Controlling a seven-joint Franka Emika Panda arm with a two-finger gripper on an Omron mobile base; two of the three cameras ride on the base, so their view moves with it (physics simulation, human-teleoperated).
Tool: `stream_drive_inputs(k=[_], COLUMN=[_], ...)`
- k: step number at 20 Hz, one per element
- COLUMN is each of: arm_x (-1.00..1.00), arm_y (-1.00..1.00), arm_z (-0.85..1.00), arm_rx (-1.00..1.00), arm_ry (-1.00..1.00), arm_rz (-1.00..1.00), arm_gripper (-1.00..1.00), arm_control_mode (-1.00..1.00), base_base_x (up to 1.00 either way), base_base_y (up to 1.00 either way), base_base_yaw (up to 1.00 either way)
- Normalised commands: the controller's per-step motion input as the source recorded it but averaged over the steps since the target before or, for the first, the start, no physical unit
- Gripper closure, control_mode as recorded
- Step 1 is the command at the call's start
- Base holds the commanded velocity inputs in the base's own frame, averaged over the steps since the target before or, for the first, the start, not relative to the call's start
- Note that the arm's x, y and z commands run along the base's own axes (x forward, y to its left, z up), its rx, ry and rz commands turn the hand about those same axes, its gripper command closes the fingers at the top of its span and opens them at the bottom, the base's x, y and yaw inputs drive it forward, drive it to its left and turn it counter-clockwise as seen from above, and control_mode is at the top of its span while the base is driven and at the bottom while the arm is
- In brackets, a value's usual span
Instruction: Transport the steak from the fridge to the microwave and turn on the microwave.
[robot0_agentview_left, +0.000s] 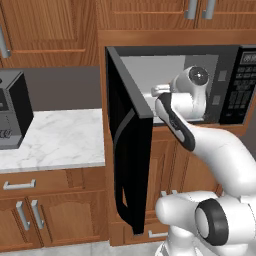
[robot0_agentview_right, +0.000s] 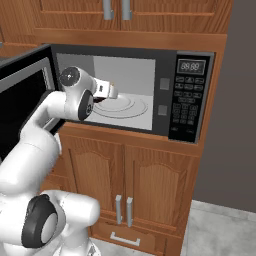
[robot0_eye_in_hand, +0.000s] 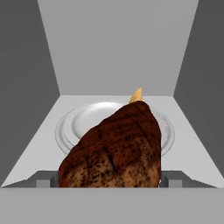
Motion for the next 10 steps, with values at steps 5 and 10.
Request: stream_drive_inputs(k=[5, 10], arm_x=[0.45, 0.39], arm_y=[0.0, 0.0], arm_z=[-0.23, -0.26], arm_rx=[0.0, 0.0], arm_ry=[0.03, 0.03], arm_rz=[0.0, 0.0], arm_gripper=[1.0, 1.0], arm_control_mode=[-1.0, -1.0], base_base_x=[0.0, 0.0], base_base_y=[0.0, 0.0], base_base_yaw=[0.0, 0.0])
